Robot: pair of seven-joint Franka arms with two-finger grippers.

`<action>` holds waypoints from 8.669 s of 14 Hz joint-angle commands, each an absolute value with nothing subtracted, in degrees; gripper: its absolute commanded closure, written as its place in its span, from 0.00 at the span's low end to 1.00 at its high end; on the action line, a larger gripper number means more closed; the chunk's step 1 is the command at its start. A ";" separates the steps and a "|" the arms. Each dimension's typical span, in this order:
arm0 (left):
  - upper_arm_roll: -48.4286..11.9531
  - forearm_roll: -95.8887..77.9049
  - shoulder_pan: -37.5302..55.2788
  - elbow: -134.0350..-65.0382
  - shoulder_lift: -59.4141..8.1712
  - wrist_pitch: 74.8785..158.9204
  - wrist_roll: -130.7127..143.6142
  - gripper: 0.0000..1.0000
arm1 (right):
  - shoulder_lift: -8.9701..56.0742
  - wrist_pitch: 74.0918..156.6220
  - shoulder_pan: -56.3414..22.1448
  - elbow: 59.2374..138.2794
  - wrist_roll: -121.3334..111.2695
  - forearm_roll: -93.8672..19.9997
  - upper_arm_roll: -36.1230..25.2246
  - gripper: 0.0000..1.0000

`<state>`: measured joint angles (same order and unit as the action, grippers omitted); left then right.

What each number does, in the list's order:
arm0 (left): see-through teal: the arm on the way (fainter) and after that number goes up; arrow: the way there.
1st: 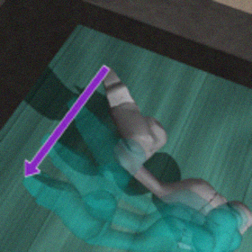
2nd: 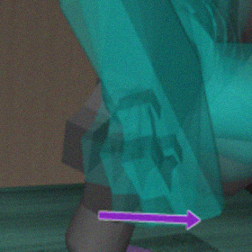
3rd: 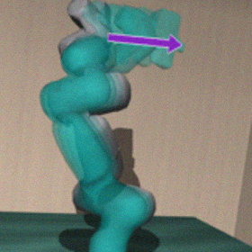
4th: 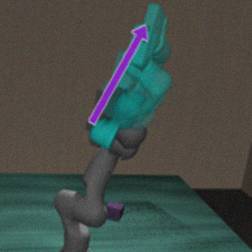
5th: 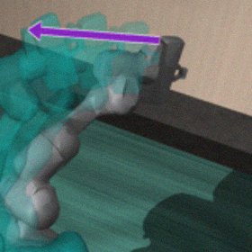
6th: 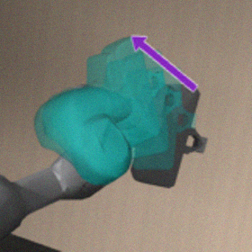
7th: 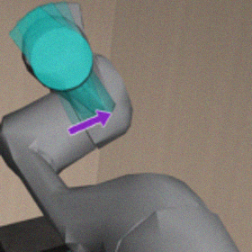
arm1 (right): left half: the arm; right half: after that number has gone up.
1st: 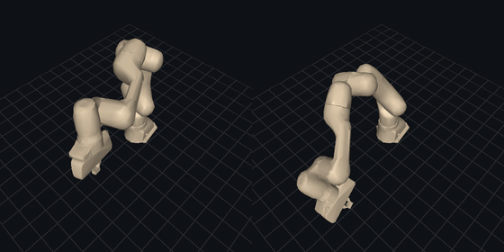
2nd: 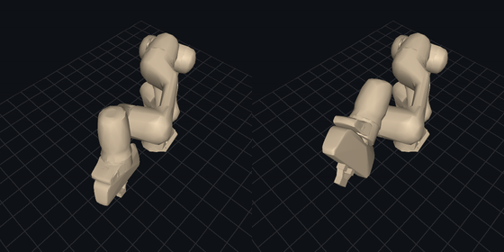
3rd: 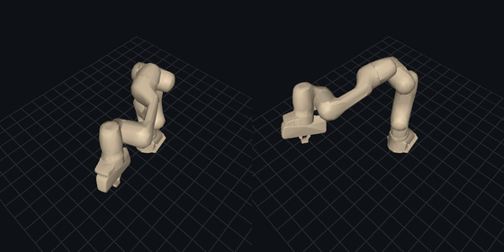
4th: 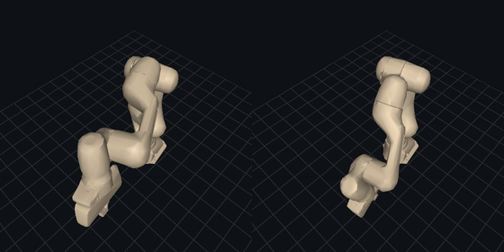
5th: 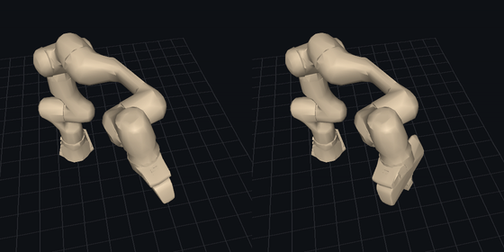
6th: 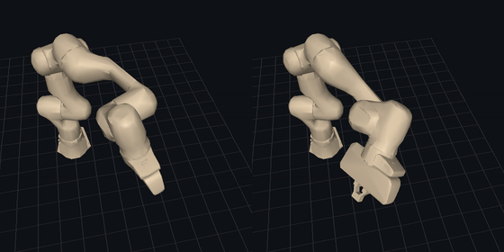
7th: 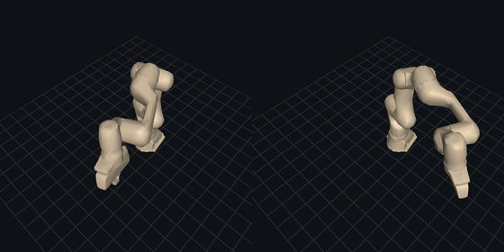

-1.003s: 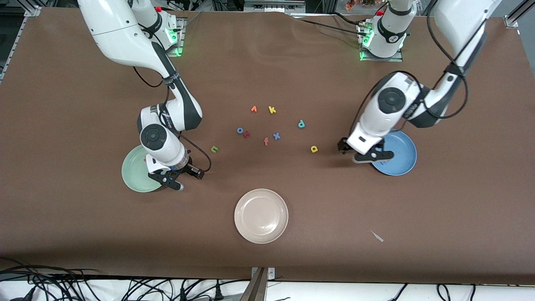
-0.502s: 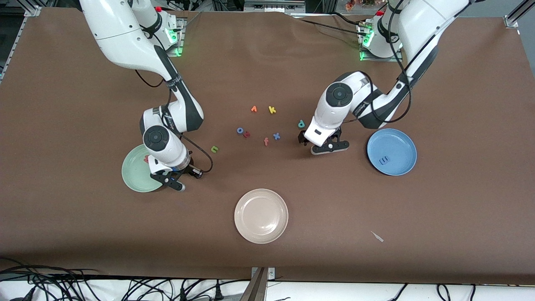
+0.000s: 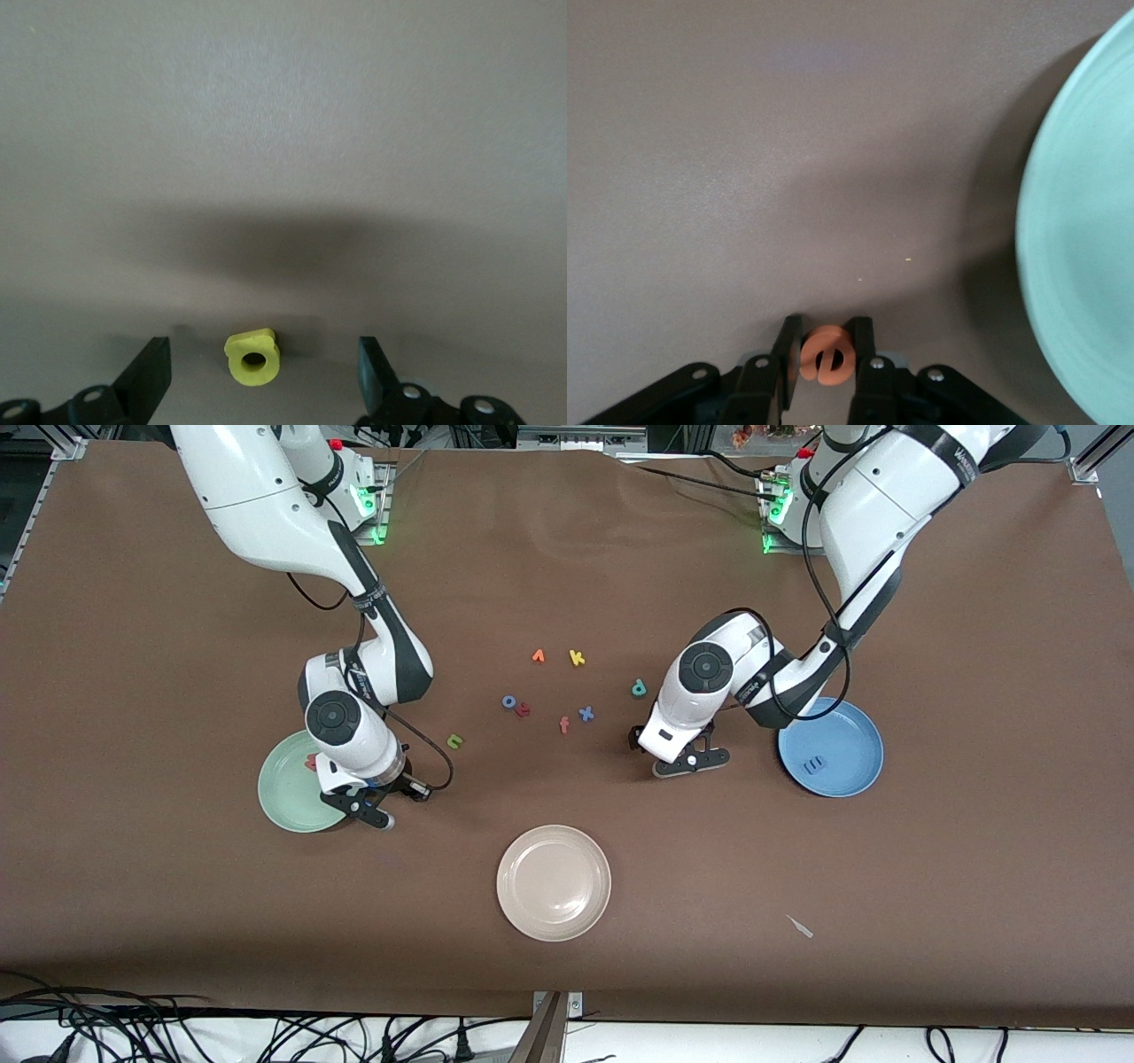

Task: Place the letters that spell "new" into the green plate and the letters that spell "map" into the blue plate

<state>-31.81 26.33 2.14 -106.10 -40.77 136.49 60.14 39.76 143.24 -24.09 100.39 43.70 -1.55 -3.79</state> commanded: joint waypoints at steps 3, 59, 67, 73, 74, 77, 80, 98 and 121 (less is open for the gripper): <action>-31.46 27.86 2.99 -105.03 -41.04 131.75 59.41 0.18 | 37.45 137.04 -23.82 98.97 38.86 -2.20 -4.04 0.87; -48.32 32.61 -37.97 -122.61 -26.28 130.96 21.51 0.00 | 31.73 149.06 -34.54 115.66 54.93 0.08 -4.13 0.70; -56.25 32.26 -29.91 -123.22 -27.16 129.90 46.63 0.00 | 28.31 143.11 -34.45 113.92 47.05 0.26 -7.72 0.87; -55.73 32.87 -17.77 -122.61 -30.41 131.56 63.87 0.00 | 25.23 133.59 -34.37 111.36 25.96 0.18 -16.16 0.86; -55.37 32.87 -16.36 -122.61 -30.76 132.70 66.16 0.00 | 24.79 133.51 -34.28 111.88 22.80 0.18 -17.56 0.85; -52.40 34.36 -10.57 -121.64 -32.25 133.07 72.66 0.00 | 24.61 132.98 -34.19 112.85 13.99 -0.09 -21.44 0.81; -47.22 36.21 -3.36 -119.10 -34.27 133.07 78.20 0.00 | 24.61 132.98 -34.10 112.59 14.23 -0.96 -21.62 0.13; -43.16 40.61 0.09 -115.22 -41.31 134.47 79.45 0.49 | 17.50 98.36 -33.66 85.61 3.34 -4.04 -27.16 0.00; -62.11 37.62 -27.03 -114.26 -38.94 116.74 56.46 0.92 | 0.09 92.02 -6.50 90.10 0.97 -0.18 0.00 0.00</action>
<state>-56.79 38.23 -19.12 -113.75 -39.93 120.55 63.14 0.43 92.18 -6.60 92.12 1.79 -0.93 0.13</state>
